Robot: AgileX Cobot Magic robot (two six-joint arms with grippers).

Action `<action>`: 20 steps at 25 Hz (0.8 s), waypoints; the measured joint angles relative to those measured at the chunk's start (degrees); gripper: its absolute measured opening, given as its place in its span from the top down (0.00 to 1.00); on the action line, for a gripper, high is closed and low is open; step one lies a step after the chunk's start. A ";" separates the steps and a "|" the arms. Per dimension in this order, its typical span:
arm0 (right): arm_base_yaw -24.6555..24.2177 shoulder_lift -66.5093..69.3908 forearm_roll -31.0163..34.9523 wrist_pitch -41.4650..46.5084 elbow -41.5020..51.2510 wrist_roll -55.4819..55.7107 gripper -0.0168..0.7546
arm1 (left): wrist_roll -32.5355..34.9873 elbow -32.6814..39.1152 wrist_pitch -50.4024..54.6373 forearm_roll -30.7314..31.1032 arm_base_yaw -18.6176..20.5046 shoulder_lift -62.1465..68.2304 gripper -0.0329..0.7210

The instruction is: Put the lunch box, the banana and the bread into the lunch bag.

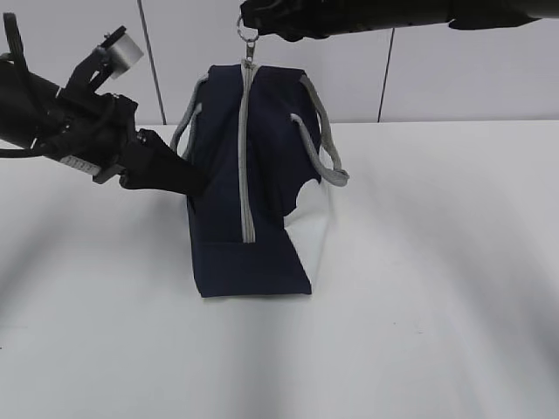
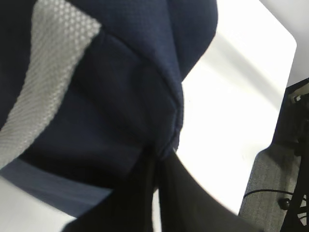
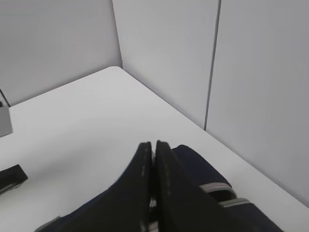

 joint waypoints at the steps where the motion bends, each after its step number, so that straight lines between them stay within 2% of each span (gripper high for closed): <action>1: 0.00 0.43 0.11 0.32 -0.38 0.00 1.00 | 0.06 0.00 0.00 0.05 0.00 0.00 0.96; 20: 0.00 7.10 0.26 5.53 -6.93 0.00 1.00 | 2.60 0.00 0.23 -0.13 -0.05 0.00 0.96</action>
